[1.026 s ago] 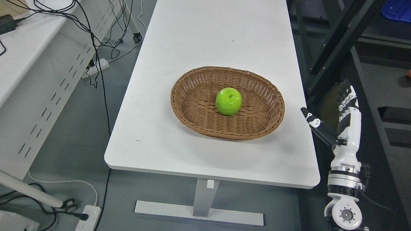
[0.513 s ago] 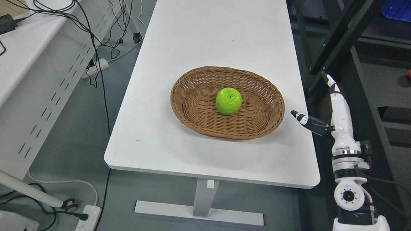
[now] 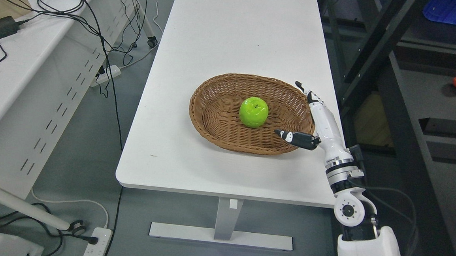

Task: Place green apple on left shelf middle layer
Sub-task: 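Move the right hand toward the green apple in the wicker basket, then close the right hand around the green apple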

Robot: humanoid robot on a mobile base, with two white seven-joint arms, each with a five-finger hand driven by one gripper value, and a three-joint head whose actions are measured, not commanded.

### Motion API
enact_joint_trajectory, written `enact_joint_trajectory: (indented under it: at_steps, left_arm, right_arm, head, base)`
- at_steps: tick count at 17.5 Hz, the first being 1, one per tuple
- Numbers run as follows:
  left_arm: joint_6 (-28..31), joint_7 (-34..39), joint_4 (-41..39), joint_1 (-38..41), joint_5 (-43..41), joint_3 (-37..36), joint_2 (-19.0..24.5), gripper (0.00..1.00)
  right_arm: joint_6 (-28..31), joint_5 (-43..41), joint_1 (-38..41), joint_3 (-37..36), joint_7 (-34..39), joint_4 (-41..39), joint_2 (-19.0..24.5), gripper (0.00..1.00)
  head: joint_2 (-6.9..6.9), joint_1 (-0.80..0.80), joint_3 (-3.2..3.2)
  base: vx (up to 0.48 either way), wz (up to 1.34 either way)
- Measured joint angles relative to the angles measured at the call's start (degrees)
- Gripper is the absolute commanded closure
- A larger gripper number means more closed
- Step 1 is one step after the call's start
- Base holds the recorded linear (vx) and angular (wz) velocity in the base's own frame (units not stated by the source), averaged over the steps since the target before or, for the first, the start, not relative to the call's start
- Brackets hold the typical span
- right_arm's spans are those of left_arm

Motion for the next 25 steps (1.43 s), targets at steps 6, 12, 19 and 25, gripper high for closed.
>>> enact_joint_trajectory:
  at_steps: [6,12,19,25]
  left_arm:
    - [-0.3,0.0,0.0,0.0,0.0,0.0,0.0,0.0]
    - [-0.3,0.0,0.0,0.0,0.0,0.0,0.0,0.0]
    - [-0.3,0.0,0.0,0.0,0.0,0.0,0.0,0.0]
    - [-0.3,0.0,0.0,0.0,0.0,0.0,0.0,0.0]
  right_arm:
    - [0.4,0.8,-5.9,2.6,0.2,6.4,2.9,0.0]
    - [0.4,4.9,-10.4,4.1,0.0,13.8,4.3,0.0]
    - [0.4,7.3,-14.3,7.3,-0.5,22.7,5.3,0.0]
    - [0.5,8.4,-16.7,10.3,-0.7,29.0,5.8,0.0]
  head:
    - [0.0,0.0,0.0]
    - [0.0,0.0,0.0]
    - [0.0,0.0,0.0]
    - [0.0,0.0,0.0]
  base:
    - [0.0,0.0]
    - [0.0,0.0]
    - [0.0,0.0]
    - [0.0,0.0]
